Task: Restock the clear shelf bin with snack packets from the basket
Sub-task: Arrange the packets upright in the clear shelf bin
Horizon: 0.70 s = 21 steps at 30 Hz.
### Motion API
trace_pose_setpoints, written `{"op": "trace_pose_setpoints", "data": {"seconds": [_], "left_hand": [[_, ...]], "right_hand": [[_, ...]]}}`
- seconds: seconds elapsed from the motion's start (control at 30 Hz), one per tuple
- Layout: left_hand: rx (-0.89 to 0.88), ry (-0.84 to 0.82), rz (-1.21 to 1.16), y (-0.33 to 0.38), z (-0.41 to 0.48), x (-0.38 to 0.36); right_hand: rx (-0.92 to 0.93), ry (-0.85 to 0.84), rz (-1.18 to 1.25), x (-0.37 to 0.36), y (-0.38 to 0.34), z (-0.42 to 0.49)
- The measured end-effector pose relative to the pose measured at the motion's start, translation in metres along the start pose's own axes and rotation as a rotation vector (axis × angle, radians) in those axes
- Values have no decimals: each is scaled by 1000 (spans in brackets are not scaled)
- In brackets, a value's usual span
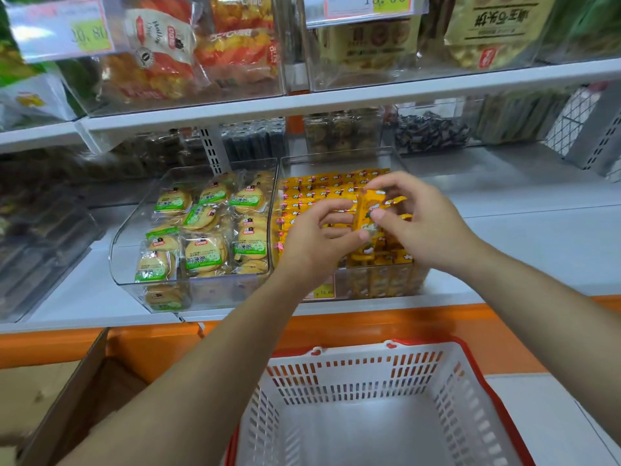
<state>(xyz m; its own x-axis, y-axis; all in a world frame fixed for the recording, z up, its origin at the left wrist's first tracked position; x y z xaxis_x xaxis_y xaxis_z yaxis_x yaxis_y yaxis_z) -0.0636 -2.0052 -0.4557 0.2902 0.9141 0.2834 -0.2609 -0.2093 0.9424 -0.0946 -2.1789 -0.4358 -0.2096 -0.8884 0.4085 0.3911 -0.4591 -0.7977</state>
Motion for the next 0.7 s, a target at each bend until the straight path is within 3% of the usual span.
{"op": "trace_pose_setpoints", "data": {"seconds": [0.17, 0.3, 0.43, 0.53, 0.7], "left_hand": [[-22, 21, 531, -18, 23, 15], [-28, -197, 700, -13, 48, -1], [34, -259, 714, -16, 63, -4], [8, -250, 717, -21, 66, -3], [-49, -238, 544, -27, 59, 4]], "right_hand": [[-5, -19, -195, 4, 12, -6], [-12, 7, -178, 10, 15, -12], [-51, 90, -34, 15, 19, -16], [-80, 48, 14, 11, 21, -18], [28, -28, -142, 3, 7, -18]]}}
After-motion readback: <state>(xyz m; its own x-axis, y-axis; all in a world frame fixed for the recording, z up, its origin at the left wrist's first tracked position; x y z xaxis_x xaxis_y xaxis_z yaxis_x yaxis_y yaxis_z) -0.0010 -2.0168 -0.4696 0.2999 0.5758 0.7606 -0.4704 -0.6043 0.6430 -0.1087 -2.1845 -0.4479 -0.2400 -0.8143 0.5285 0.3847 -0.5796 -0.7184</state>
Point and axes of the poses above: each hand's wrist, its own z-axis towards the middle knuckle, its own x-axis out of the back of the hand, y = z × x, the point moved 3 cm from there along z, towards the middle knuckle, and after that the axes turned 5 degrees about z, right-handed, at the moved point
